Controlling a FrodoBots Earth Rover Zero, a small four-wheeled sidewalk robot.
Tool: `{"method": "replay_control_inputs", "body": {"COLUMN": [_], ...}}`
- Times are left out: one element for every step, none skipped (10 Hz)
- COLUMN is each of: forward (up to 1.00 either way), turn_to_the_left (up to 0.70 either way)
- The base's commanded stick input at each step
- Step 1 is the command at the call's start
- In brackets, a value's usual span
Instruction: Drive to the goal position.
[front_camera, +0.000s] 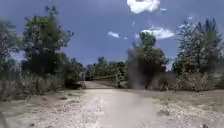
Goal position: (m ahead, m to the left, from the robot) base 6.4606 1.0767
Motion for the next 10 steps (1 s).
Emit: {"method": "replay_control_inputs", "body": {"forward": [0.85, 0.85, 0.85, 0.85, 0.85, 0.85, 0.85, 0.85, 0.85, 0.85], "turn_to_the_left": [0.07, 0.0, 0.0, 0.0, 0.0, 0.0, 0.0, 0.0, 0.0, 0.0]}}
